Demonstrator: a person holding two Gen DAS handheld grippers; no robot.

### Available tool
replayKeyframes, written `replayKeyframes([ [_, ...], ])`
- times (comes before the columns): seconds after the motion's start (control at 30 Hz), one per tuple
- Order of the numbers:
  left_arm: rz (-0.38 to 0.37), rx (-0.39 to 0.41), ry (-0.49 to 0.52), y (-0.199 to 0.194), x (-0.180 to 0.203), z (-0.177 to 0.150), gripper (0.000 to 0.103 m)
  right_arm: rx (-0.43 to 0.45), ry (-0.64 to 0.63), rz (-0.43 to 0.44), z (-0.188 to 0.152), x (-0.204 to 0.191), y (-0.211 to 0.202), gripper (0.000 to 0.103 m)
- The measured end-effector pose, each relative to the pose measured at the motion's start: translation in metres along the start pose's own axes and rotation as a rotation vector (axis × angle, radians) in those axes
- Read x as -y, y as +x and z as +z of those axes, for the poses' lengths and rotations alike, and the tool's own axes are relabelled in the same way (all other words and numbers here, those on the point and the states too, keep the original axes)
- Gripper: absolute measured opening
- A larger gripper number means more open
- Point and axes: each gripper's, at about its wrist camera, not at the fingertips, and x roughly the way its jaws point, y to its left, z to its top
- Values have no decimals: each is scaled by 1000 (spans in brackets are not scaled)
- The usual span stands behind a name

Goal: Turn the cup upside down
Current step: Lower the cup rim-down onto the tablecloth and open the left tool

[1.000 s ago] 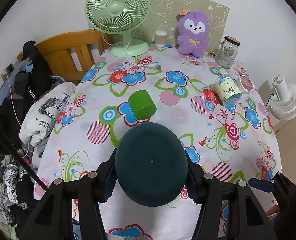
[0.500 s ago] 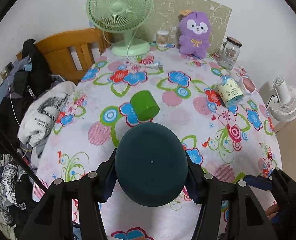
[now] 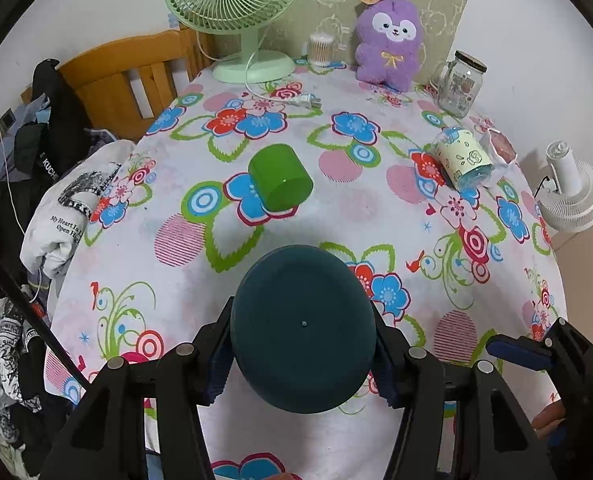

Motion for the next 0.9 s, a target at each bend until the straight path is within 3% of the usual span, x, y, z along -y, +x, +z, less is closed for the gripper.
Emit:
replayKeyframes([
  [0.5, -5, 17, -1, 13, 4, -11, 61, -10, -14, -8, 1, -1, 1, 86],
  [0.57, -23, 2, -14, 14, 2, -12, 68, -12, -15, -10, 0, -2, 1, 86],
  [0.63, -38, -1, -28, 14, 1, -13, 85, -14, -14, -14, 0, -1, 1, 86],
  [0.7, -28, 22, -37, 11, 1, -13, 93, -15, -11, -17, 0, -1, 1, 86],
  [0.9, -33, 62, -41, -5, 0, -11, 99, -4, 21, -25, 3, 2, -3, 86],
])
